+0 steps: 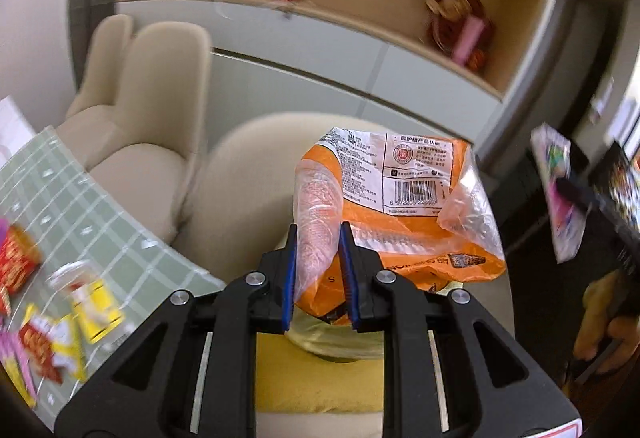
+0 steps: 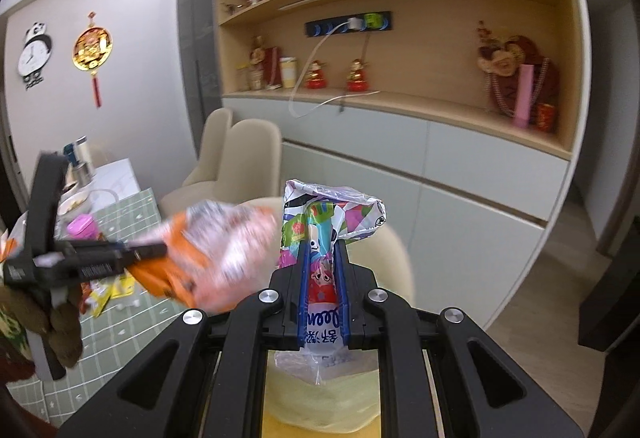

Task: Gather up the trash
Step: 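Drop the orange bag and pink wrapper into the bin with both grippers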

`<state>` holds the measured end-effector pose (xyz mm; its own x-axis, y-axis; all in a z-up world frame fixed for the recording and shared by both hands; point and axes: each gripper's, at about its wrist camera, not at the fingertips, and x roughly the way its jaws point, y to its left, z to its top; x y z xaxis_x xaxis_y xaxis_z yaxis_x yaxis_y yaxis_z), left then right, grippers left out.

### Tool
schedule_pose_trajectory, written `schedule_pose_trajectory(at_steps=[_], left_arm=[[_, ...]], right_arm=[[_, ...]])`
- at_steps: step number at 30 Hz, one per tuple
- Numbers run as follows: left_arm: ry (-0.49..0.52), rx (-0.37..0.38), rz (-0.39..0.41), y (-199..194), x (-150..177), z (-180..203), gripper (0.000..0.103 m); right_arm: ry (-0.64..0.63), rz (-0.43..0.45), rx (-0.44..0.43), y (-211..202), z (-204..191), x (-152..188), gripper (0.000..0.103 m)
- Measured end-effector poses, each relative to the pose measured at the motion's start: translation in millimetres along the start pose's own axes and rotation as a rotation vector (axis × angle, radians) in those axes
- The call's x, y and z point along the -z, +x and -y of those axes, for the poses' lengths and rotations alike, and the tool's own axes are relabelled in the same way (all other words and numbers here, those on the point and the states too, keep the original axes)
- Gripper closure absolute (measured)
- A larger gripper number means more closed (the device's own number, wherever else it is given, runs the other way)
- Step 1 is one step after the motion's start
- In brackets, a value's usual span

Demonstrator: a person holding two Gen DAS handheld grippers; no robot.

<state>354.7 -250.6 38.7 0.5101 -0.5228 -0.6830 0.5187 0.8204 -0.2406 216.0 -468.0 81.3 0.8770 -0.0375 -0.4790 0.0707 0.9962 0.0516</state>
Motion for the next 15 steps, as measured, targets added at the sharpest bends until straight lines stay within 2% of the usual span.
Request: schedule_pose_trajectory(at_steps=[2,5,8,12,15], left_arm=[[0.043,0.010,-0.045,22,-1,13,0.085],[0.144,-0.040,-0.138,68,4,35,0.084],[0.182,-0.076,-0.185,97,8,43,0.084],[0.174,-0.081,-0.222,123,9,47,0.084],[0.137,-0.041,-0.203,126,6,46,0.081]], right_arm=[[0.010,0.000,0.014,4,14,-5,0.090],[0.025,-0.009,0.030,11,33,-9,0.090],[0.030,-0.026,0.038,20,48,-7,0.090],[0.065,-0.056,0.025,34,64,0,0.090],[0.092,-0.075,-0.004,47,69,7,0.090]])
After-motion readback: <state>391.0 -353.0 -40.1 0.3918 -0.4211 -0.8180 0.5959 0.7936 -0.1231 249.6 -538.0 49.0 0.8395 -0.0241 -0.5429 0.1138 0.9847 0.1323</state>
